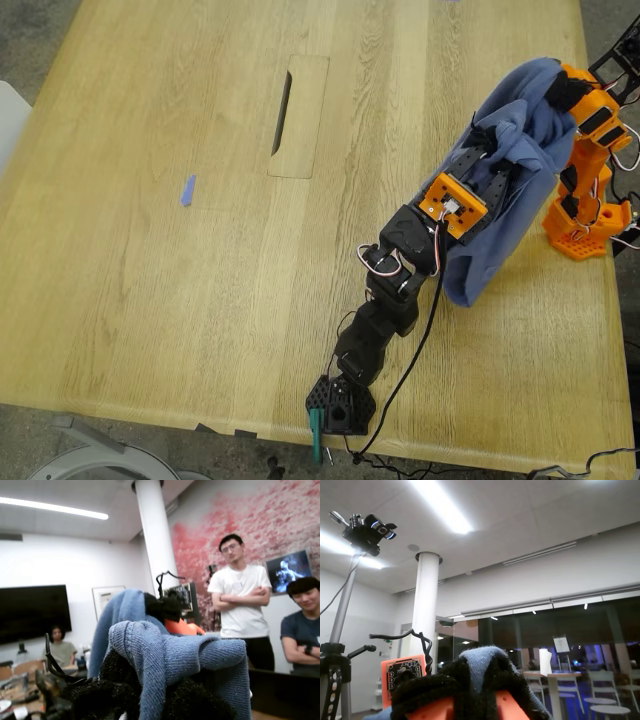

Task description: Fold a T-shirt

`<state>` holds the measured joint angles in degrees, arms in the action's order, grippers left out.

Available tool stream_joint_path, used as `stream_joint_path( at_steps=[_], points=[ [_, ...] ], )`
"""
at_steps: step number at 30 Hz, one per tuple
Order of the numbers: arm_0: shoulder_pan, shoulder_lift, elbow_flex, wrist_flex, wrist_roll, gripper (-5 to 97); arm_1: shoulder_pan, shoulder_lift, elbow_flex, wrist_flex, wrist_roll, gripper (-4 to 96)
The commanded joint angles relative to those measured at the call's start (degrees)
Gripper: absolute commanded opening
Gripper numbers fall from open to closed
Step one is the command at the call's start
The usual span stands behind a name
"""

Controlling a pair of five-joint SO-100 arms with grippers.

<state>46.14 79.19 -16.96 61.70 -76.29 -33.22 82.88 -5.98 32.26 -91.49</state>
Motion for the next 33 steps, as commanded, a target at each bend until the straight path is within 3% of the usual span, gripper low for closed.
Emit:
stream_joint_path(
  at_steps=[1, 11, 21, 33],
  points=[
    [-1.05, 1.58, -2.29, 3.16, -1.49, 0, 0.35, -0.09, -1.67, 1.23, 0.7, 0.5],
    [-2.29, 4.75, -2.29, 15.91, -2.29, 0, 0.7, 0.09, -1.67, 9.23, 3.08, 0.5],
    [-3.69, 6.94, -2.37, 21.53, -2.46, 0, 1.05, -9.4, -1.67, -1.93, 6.24, 0.5],
    [-6.68, 8.26, -2.37, 28.12, -3.43, 0, 6.5, -4.48, -1.67, 29.88, 9.93, 1.0]
  ],
)
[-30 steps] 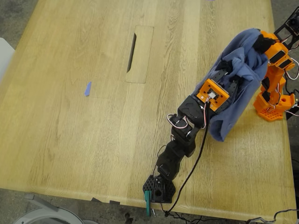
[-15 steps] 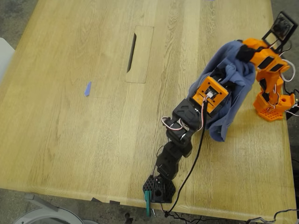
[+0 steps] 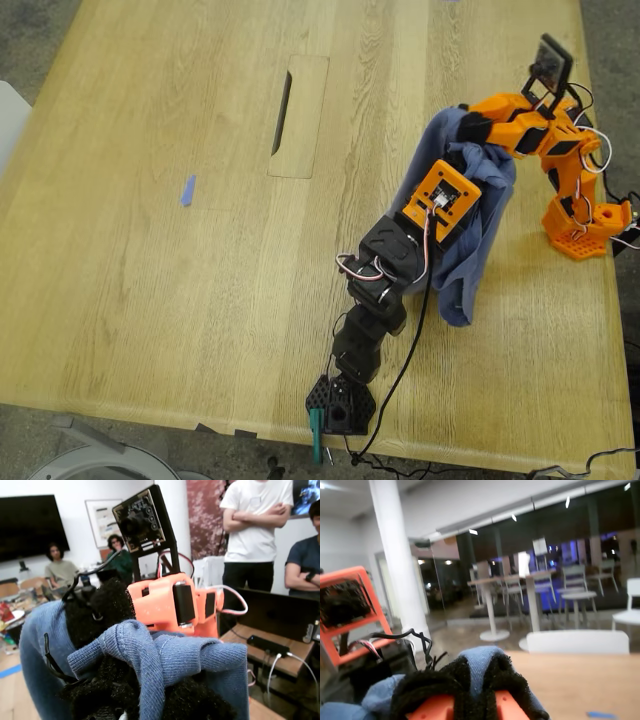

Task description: Fold a T-shirt

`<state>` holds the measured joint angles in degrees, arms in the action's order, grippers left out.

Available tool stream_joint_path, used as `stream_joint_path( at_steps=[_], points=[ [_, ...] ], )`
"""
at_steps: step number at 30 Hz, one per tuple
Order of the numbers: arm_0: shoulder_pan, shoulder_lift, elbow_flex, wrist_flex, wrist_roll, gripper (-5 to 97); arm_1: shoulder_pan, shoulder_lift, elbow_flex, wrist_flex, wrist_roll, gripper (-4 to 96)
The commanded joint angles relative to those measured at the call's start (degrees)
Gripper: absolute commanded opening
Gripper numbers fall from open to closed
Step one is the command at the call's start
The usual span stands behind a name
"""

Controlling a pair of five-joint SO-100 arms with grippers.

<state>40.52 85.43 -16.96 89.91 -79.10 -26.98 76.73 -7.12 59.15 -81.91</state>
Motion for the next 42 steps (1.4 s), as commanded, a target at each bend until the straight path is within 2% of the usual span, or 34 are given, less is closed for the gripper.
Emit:
stream_joint_path(
  at_steps=[1, 5, 11, 19, 23, 28, 33, 42],
  points=[
    [-1.41, 2.37, -2.37, 0.79, -0.7, 0, 0.62, 1.76, -0.53, 4.31, 0.53, 1.1],
    [-4.22, 3.96, -2.37, 6.59, -0.79, 0, 2.2, 2.37, -0.53, 11.78, 0.44, 0.7],
    [-8.44, 5.71, -2.46, 15.03, -1.14, 0, 3.52, 1.05, -0.44, 12.48, 0.18, 0.5],
    [-14.33, 6.15, -0.26, 16.0, -2.11, 0, 8.53, -0.62, -0.44, 15.73, 0.35, 0.5],
    [-17.14, 14.06, 12.66, 16.0, -2.2, 0, 9.67, -0.18, -0.44, 22.68, 0.62, 0.5],
    [-20.92, 30.32, 37.44, 15.56, -2.29, 0, 11.69, -0.79, -0.44, 27.51, 0.88, 0.5],
    [-24.61, 37.35, 49.04, 13.45, -2.2, 0, 14.85, -5.54, -0.44, 18.63, 0.53, 0.5],
    [-27.86, 50.98, 79.63, 1.49, -2.29, 0, 19.6, -16.35, -0.44, -0.26, 0.53, 0.5]
  ],
)
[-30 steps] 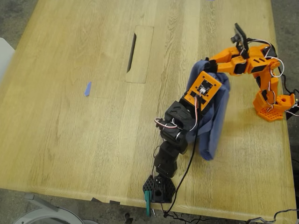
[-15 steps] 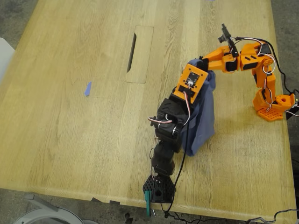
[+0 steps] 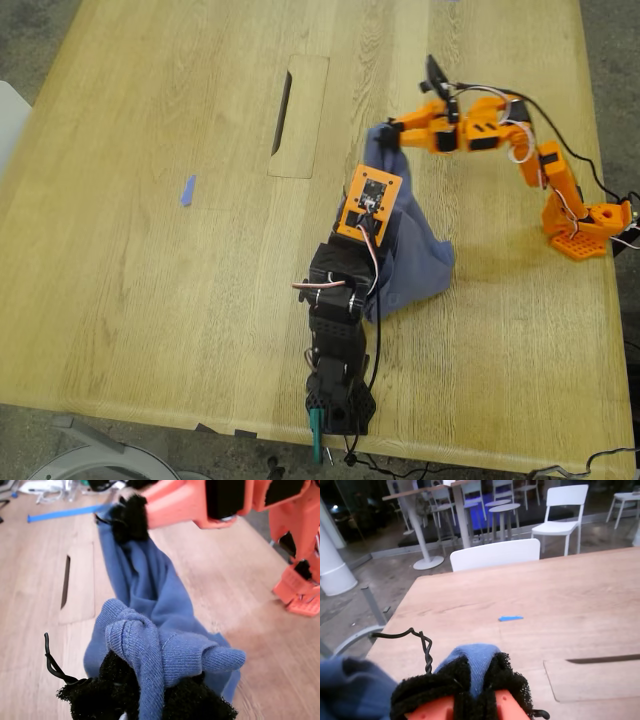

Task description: Fold a T-shirt

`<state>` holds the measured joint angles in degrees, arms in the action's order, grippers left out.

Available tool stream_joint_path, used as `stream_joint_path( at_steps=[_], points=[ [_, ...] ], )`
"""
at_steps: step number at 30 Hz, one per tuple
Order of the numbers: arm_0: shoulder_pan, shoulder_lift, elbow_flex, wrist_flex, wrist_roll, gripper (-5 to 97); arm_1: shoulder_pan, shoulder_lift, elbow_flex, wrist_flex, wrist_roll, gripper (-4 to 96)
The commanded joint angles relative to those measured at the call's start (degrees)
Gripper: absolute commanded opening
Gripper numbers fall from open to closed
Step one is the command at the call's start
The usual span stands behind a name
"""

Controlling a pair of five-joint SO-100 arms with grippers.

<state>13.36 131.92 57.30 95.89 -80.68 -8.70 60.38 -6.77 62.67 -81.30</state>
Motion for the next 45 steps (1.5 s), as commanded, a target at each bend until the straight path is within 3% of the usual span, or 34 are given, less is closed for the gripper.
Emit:
stream_joint_path(
  at_steps=[1, 15, 31, 45],
  points=[
    [-1.49, 5.54, 7.73, -5.01, -0.7, 0, 1.67, -1.14, -0.79, -4.92, -0.09, 0.5],
    [-10.2, 19.6, 34.01, -14.24, -0.62, 0, 8.96, -15.47, -0.79, -8.09, -0.35, 0.5],
    [-22.24, 28.92, 56.51, -32.43, -0.18, 0, 18.63, -30.15, -0.7, -23.99, -0.53, 0.6],
    [-33.31, 23.64, 76.03, -66.53, 0.26, 0, 22.5, -36.56, -0.79, -38.76, -0.35, 0.5]
  ],
)
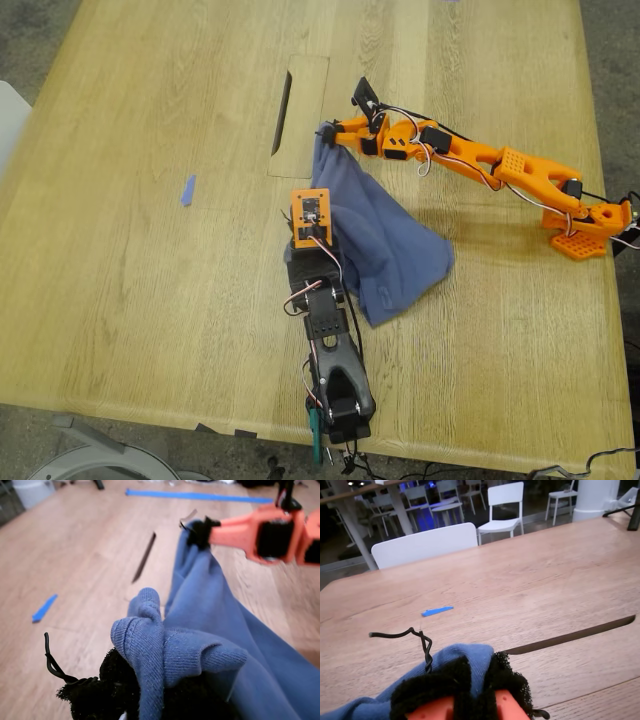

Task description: Fold a T-shirt

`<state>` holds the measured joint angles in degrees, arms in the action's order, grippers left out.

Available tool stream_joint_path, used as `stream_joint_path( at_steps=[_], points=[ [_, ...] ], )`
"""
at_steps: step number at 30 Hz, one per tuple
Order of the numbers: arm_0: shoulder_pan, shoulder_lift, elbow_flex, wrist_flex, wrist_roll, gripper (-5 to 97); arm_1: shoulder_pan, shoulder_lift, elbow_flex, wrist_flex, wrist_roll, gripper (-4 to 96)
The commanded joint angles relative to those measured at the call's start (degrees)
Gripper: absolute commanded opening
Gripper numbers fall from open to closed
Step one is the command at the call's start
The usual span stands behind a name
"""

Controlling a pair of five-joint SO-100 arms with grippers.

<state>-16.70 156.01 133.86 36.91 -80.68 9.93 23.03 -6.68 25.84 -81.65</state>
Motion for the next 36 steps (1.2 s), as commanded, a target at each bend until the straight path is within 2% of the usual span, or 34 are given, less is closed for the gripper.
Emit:
stream_joint_path(
  at_steps=[1, 10, 19, 30, 36],
  points=[
    [-4.04, -1.58, -0.09, -9.84, 0.26, 0, 4.13, 0.26, -0.88, -2.64, 0.0, 0.5],
    [-10.2, -14.06, 3.34, -30.06, 0.35, 0, 6.33, -3.6, -0.88, -6.59, -0.26, 0.5],
    [-15.47, -37.18, -3.78, -51.42, 0.26, 0, 8.44, -5.36, -0.79, -12.66, -0.7, 0.5],
    [-20.92, -58.36, -21.18, -61.08, 0.44, 0, 9.49, -7.03, -0.79, -17.93, -0.79, 0.5],
    [-21.8, -64.86, -27.6, -62.58, 0.44, 0, 10.63, -6.59, -0.79, -18.37, -0.62, 0.5]
  ],
)
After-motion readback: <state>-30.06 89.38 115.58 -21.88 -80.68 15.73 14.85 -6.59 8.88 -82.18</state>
